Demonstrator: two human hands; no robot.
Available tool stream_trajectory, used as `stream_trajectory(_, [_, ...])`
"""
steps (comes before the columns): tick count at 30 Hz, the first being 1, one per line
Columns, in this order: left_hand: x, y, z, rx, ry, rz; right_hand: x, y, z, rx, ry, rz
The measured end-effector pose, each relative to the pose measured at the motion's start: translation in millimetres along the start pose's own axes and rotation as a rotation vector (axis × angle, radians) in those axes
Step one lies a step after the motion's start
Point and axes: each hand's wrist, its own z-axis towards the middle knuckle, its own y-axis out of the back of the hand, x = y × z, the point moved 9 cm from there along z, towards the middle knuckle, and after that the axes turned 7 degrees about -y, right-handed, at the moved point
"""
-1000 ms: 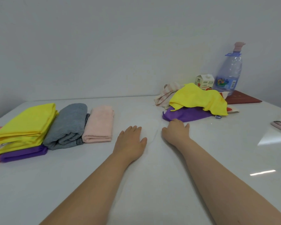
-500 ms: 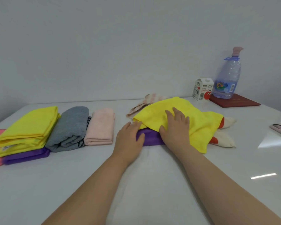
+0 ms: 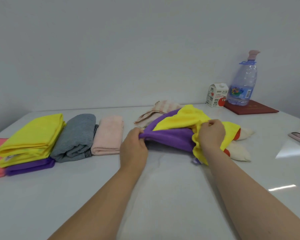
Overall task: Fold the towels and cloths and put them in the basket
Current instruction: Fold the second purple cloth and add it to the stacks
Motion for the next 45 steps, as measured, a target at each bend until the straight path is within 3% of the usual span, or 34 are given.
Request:
stream_trajectory(2, [5, 14, -1, -0.141, 0.113, -0.113, -9, 21, 8, -0.118, -0.147, 0.221])
stream_trajectory(4, [9, 26, -2, -0.260, 0.174, -0.209, -6, 37, 10, -0.217, -0.151, 0.353])
stream_trajectory(6, [11, 33, -3, -0.332, 0.136, -0.274, 12, 38, 8, -0.199, 0.018, 0.350])
stream_trajectory(8, [-4, 33, -2, -0.320, -0.067, -0.217, 31, 17, 3, -0.070, 0.258, 0.179])
stream_trajectory(9, [-16, 25, -2, -0.240, -0.193, -0.178, 35, 1, -1, 0.015, 0.357, 0.051])
stream_trajectory(11, [-32, -11, -8, 0.072, -0.355, -0.046, 29, -33, -9, 0.228, 0.391, -0.209])
stream_trajectory(14, [-14, -70, -23, 0.586, -0.296, 0.336, 7, -61, -20, 0.392, 0.415, -0.579])
stream_trajectory(16, [-3, -76, -22, 0.641, -0.245, 0.450, 3, -59, -26, 0.368, 0.454, -0.634])
stream_trajectory(19, [-8, -66, -11, 0.502, -0.186, 0.401, 12, -44, -36, 0.241, 0.498, -0.581])
stream_trajectory(22, [-12, -48, 7, 0.344, 0.107, 0.028, 30, -26, -50, 0.154, 0.530, -0.492])
stream_trajectory(24, [-25, -33, 30, 0.208, 0.273, -0.231, 37, -25, -55, 0.205, 0.506, -0.484])
stream_trajectory(29, [-79, -20, 90, 0.143, 0.389, -0.713, 66, -10, -47, 0.226, 0.424, -0.380])
stream_trajectory(36, [-132, 86, 115, -0.213, 0.079, -0.603, 106, 12, -38, 0.194, 0.471, -0.296])
stream_trajectory(40, [-137, 109, 94, -0.184, -0.013, -0.443, 95, 8, -44, 0.269, 0.492, -0.278])
stream_trajectory(45, [-93, 98, 55, -0.110, -0.028, -0.061, 43, -20, -59, 0.438, 0.418, -0.507])
